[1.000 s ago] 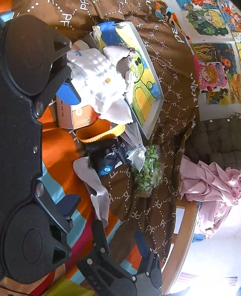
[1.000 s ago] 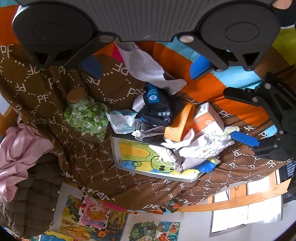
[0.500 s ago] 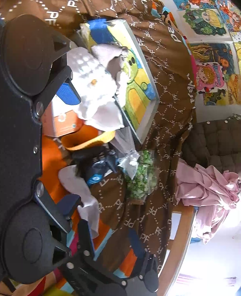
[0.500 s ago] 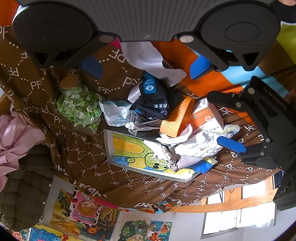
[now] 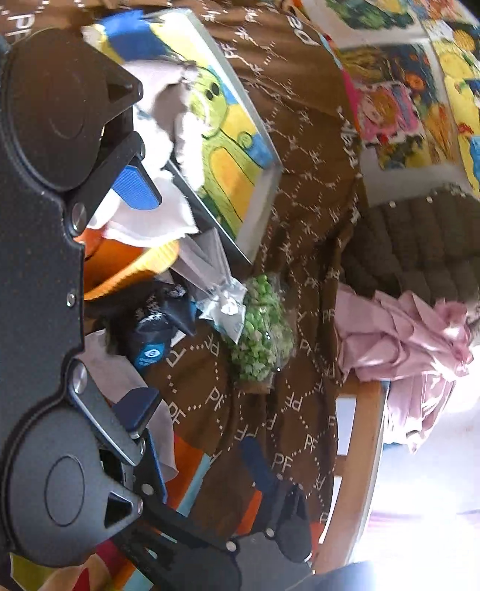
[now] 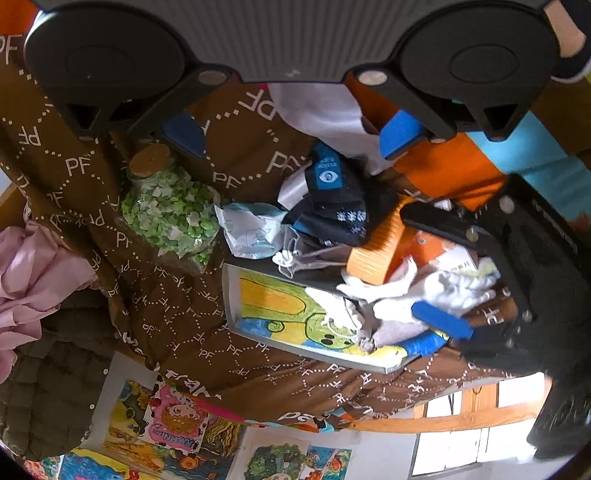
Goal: Organize soft objects
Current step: 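Move both tools back toward the dark blue sock beside the tray, then grasp the dark blue sock with the right gripper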
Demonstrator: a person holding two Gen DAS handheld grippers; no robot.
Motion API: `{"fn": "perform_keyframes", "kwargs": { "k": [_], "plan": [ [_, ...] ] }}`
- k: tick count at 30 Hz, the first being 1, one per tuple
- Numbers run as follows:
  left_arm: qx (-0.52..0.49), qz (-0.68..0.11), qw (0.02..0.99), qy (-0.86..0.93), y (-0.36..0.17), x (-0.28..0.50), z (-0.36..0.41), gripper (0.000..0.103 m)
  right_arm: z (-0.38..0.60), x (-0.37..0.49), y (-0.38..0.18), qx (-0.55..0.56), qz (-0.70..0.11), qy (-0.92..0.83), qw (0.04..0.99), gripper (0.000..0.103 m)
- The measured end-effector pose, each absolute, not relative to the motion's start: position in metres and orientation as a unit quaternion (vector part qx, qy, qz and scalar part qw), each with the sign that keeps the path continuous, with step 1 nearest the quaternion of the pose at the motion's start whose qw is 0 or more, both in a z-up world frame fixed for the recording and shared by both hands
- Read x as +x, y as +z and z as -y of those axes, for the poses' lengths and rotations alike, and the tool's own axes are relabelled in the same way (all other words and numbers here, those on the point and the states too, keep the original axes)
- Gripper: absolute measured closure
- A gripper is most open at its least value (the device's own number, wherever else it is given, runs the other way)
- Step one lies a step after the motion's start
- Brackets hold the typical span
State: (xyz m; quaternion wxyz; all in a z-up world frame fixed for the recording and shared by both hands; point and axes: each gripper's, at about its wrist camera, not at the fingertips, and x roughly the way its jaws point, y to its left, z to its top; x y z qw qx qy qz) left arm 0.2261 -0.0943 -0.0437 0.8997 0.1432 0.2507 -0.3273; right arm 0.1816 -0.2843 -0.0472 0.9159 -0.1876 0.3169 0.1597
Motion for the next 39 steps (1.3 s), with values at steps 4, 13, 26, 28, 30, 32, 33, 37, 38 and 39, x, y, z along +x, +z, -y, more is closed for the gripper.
{"fn": "perform_keyframes", "kwargs": {
  "k": [4, 13, 26, 28, 30, 32, 33, 37, 38, 39],
  "plan": [
    [0.139, -0.259, 0.892, -0.342, -0.045, 0.238, 0.101, 0.001, 0.287, 0.186, -0.058, -0.2, -0.328, 0.165, 0.908, 0.0],
    [0.124, -0.311, 0.862, -0.38, -0.053, 0.258, 0.125, 0.012, 0.292, 0.191, -0.071, -0.201, -0.343, 0.187, 0.898, 0.001],
    [0.134, -0.345, 0.86, -0.352, -0.068, 0.277, 0.143, 0.057, 0.291, 0.2, -0.08, -0.196, -0.346, 0.198, 0.896, 0.021],
    [0.129, -0.347, 0.862, -0.346, -0.067, 0.278, 0.14, 0.057, 0.289, 0.201, -0.081, -0.198, -0.346, 0.206, 0.894, 0.023],
    [0.118, -0.346, 0.866, -0.34, -0.066, 0.278, 0.137, 0.056, 0.288, 0.202, -0.083, -0.195, -0.351, 0.214, 0.89, 0.024],
    [0.122, -0.348, 0.868, -0.334, -0.067, 0.278, 0.136, 0.056, 0.287, 0.205, -0.085, -0.188, -0.358, 0.222, 0.887, 0.025],
    [0.127, -0.348, 0.867, -0.332, -0.067, 0.277, 0.137, 0.058, 0.286, 0.208, -0.087, -0.185, -0.362, 0.226, 0.885, 0.029],
    [0.139, -0.36, 0.864, -0.324, -0.069, 0.277, 0.138, 0.093, 0.283, 0.215, -0.094, -0.181, -0.381, 0.235, 0.876, 0.058],
    [0.137, -0.361, 0.864, -0.323, -0.069, 0.277, 0.137, 0.095, 0.284, 0.214, -0.094, -0.179, -0.381, 0.236, 0.876, 0.067],
    [0.132, -0.36, 0.864, -0.326, -0.068, 0.276, 0.135, 0.099, 0.284, 0.212, -0.093, -0.177, -0.378, 0.237, 0.877, 0.072]
  ]
}}
